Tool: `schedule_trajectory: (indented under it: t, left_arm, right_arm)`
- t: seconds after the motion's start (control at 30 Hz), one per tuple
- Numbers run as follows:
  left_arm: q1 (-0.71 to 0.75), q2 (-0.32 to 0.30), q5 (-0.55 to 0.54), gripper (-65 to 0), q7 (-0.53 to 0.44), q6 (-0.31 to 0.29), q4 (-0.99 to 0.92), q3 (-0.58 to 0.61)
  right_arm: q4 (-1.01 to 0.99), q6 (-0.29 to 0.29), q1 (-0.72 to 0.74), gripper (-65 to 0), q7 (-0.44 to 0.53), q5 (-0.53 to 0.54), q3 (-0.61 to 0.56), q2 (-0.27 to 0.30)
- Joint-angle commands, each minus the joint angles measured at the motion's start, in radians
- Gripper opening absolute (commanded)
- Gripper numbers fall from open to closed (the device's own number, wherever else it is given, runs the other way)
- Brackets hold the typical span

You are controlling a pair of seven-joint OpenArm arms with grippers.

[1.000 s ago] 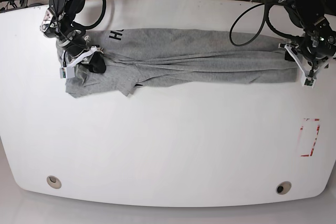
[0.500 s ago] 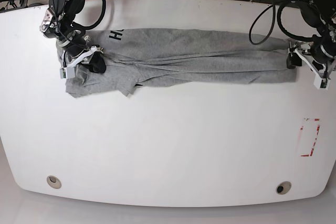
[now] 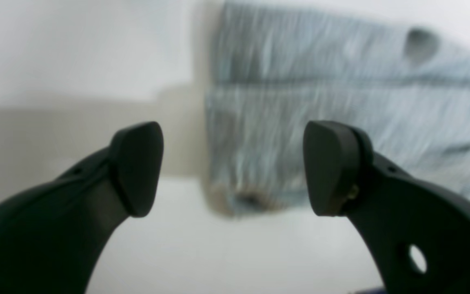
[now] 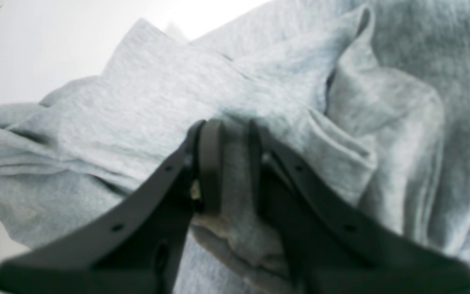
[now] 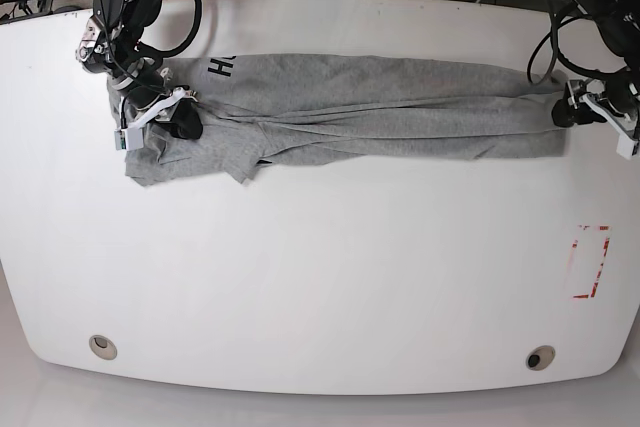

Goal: Fold the T-shirt properly
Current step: 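Hold with the right gripper and adjust the left gripper's grip on the folded edge, then fold the shirt's end with the left gripper toward the right gripper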

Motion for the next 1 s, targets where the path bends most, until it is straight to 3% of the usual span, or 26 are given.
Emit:
schedule_trajectory:
  t: [0.0,0.3,0.63,0.77,0.93,0.97]
  left_arm:
    - [-0.008,-0.038,-0.017,-14.4,-0.038,-0.001,-0.015,-0.001]
    - [-0.009,-0.032,-0.018,-14.4,-0.050,-0.001,-0.103,0.093]
    - [0.022,0.048,-0.018,-15.8,-0.044,-0.001,-0.031,0.136]
    - [0.026,0.051,-0.018,-28.1,-0.044,-0.001,-0.032,0.146]
    - [0.022,0.052,-0.012,-55.6,-0.046,-0.001,-0.032,0.152]
    - [0.020,0.052,-0.012,-58.1,-0.046,-0.001,-0.029,0.151]
  right_arm:
    - [-0.002,-0.014,-0.008,-53.4,-0.067,-0.061,-0.001,0.008]
    - [-0.002,-0.014,-0.010,-53.4,-0.067,-0.061,-0.001,0.018]
    - [-0.002,-0.014,-0.010,-53.4,-0.067,-0.061,-0.001,0.018]
    - [-0.002,-0.014,-0.008,-53.4,-0.067,-0.061,-0.001,0.018]
    - [-0.002,-0.014,-0.010,-53.4,-0.067,-0.061,-0.001,0.018]
    - [-0.002,-0.014,-0.010,-53.4,-0.067,-0.061,-0.001,0.018]
